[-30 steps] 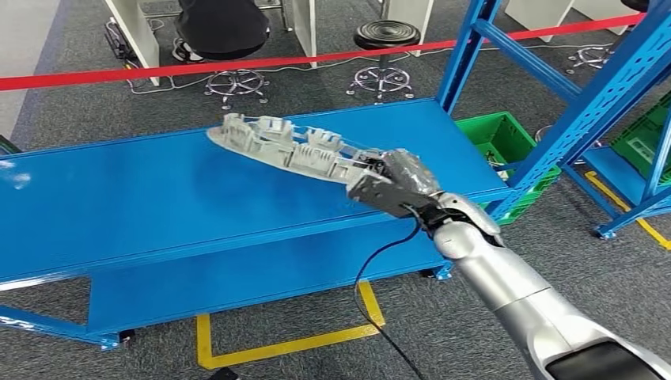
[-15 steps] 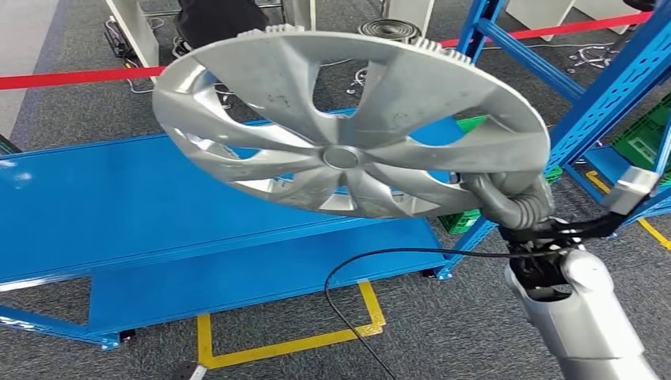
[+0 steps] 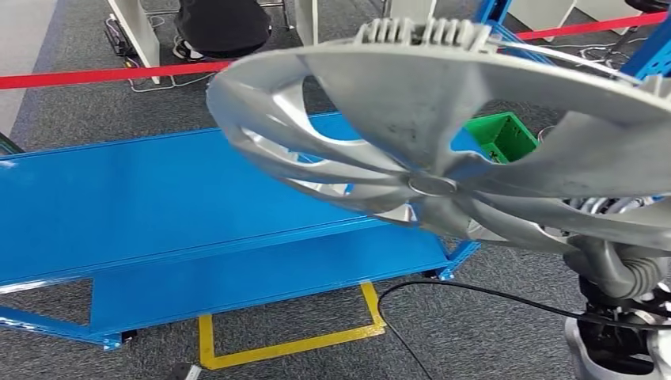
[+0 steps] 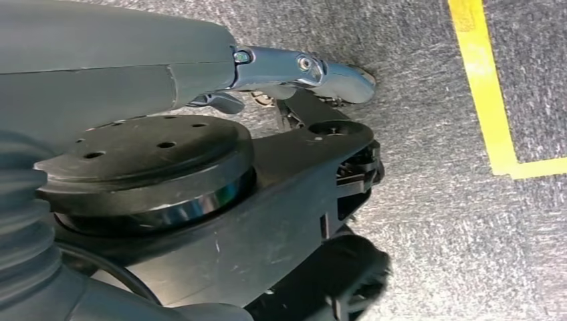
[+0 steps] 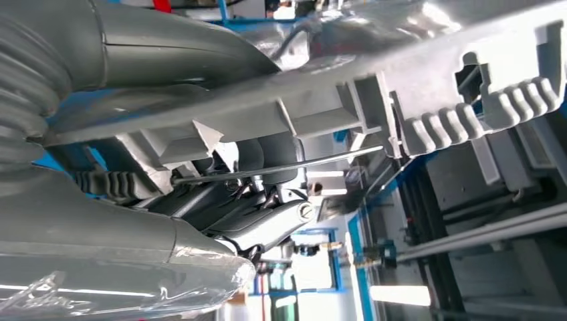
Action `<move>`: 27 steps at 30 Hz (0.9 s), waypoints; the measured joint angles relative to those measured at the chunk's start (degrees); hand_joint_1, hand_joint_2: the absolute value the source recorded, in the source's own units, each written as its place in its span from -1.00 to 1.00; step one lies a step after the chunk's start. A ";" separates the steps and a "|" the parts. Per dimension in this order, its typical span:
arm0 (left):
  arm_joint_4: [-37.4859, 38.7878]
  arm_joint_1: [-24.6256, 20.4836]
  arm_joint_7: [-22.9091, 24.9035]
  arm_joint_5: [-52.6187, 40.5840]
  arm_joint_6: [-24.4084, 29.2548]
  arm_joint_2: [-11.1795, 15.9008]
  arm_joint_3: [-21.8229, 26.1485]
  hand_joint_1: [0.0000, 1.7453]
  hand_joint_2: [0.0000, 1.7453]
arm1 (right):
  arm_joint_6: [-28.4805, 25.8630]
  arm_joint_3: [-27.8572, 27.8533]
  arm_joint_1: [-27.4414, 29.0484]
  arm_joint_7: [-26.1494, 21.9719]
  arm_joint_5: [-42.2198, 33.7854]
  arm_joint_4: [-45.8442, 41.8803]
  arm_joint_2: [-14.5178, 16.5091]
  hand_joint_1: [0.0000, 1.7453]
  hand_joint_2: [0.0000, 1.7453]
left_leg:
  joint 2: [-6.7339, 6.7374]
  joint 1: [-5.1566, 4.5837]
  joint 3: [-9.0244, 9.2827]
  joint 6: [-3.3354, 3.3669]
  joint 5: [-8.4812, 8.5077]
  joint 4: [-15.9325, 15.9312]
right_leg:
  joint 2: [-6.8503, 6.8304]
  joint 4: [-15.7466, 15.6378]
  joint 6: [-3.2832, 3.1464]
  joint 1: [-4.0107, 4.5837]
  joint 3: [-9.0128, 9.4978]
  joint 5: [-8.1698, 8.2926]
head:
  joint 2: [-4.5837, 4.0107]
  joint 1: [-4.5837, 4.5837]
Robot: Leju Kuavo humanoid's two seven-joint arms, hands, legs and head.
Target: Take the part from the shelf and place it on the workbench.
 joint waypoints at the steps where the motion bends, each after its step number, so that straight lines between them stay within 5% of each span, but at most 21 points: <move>1: 0.00 0.02 -0.06 -0.04 0.05 -0.02 0.02 -1.00 1.00 | 0.03 -0.51 0.74 -0.07 0.09 -0.62 -0.03 1.00 1.00 | -0.01 0.02 0.00 -0.05 0.01 0.06 | -0.03 -1.42 -0.04 -0.02 0.66 1.47 | 0.00 0.01; 3: 0.00 0.03 -0.40 -0.19 0.07 -0.06 0.02 -1.00 1.00 | 0.16 -1.43 1.71 -0.20 0.15 -1.61 -0.10 1.00 1.00 | -0.07 0.07 -0.03 -0.44 -0.01 0.32 | -0.14 -8.95 -0.12 -0.07 4.48 5.11 | 0.00 0.02; 5: 0.00 0.00 -0.81 -0.34 0.07 -0.04 0.03 -1.00 1.00 | 0.33 -2.22 2.39 -0.42 0.12 -2.35 -0.15 1.00 1.00 | -0.17 -0.04 -0.14 -1.20 0.13 0.61 | -0.01 -14.26 -0.54 0.05 7.34 6.98 | 0.00 -0.04; 9: 0.00 0.05 -1.16 -0.40 0.03 0.09 0.04 -1.00 1.00 | 0.82 -3.65 3.64 -0.71 -0.07 -2.87 -0.18 1.00 1.00 | -0.18 -0.01 -0.66 -2.81 0.28 0.92 | 0.15 -14.73 -2.19 0.16 6.65 7.92 | 0.00 -0.12; 11: 0.00 0.08 -1.25 -0.38 -0.04 0.16 0.04 -1.00 1.00 | 1.15 -4.32 3.96 -0.83 -0.27 -2.89 -0.18 1.00 1.00 | 0.00 0.10 -2.09 -3.48 -3.32 4.34 | 0.02 -14.85 -3.20 -0.01 5.74 8.73 | 0.00 -0.27; 14: 0.00 0.02 -1.28 -0.36 -0.08 0.14 0.04 -1.00 1.00 | 1.80 -5.20 4.75 -0.91 -0.54 -2.90 -0.19 1.00 1.00 | 0.09 0.17 -5.31 -4.00 -10.06 15.08 | -0.18 -14.83 -3.69 0.04 3.95 10.04 | 0.00 -0.40; 16: 0.00 0.02 -1.28 -0.36 -0.08 0.14 0.04 -1.00 1.00 | 2.52 -5.74 5.29 -0.78 -0.79 -2.89 -0.20 1.00 1.00 | 0.09 0.17 -4.38 -3.94 -9.60 16.72 | -0.25 -14.79 -3.53 0.08 2.67 11.01 | 0.00 -0.40; 19: 0.00 -0.11 -1.38 -0.37 -0.15 0.17 0.04 -1.00 1.00 | 3.27 -6.70 5.61 -0.61 -0.26 -2.90 -0.32 1.00 1.00 | 0.08 0.13 3.44 -3.46 -6.03 6.54 | -0.18 -14.70 -2.92 0.12 1.28 12.36 | 0.00 -0.44; 21: 0.00 -0.30 -1.71 -0.38 -0.26 0.14 0.04 -1.00 1.00 | 3.49 -7.47 5.72 -0.71 2.05 -2.99 -0.60 1.00 1.00 | 0.03 -0.01 7.25 -2.89 -6.25 0.66 | -0.17 -14.73 -2.29 0.26 0.82 13.33 | 0.00 -0.40; 24: 0.00 -0.26 -2.04 -0.37 -0.32 -0.01 0.04 -1.00 1.00 | 3.93 -8.35 6.35 -0.66 5.70 -3.06 -1.44 1.00 1.00 | 0.07 -0.13 7.03 -1.60 -5.75 -0.70 | -0.19 -15.21 -1.21 0.16 0.44 14.37 | 0.00 -0.36; 25: 0.00 -0.21 -2.04 -0.34 -0.31 -0.02 0.04 -1.00 1.00 | 4.09 -8.57 6.62 -0.61 6.18 -3.06 -1.74 1.00 1.00 | 0.14 -0.07 6.55 -1.12 -5.18 -0.77 | -0.20 -14.53 -0.95 0.11 -0.02 13.31 | 0.00 -0.28; 27: 0.00 -0.21 -2.03 -0.28 -0.30 0.02 0.04 -1.00 1.00 | 4.32 -8.99 6.94 -0.57 6.55 -3.06 -2.21 1.00 1.00 | 0.31 0.02 5.34 -0.42 -3.98 -0.84 | -0.24 -9.50 -0.61 0.08 -1.75 8.32 | 0.00 -0.10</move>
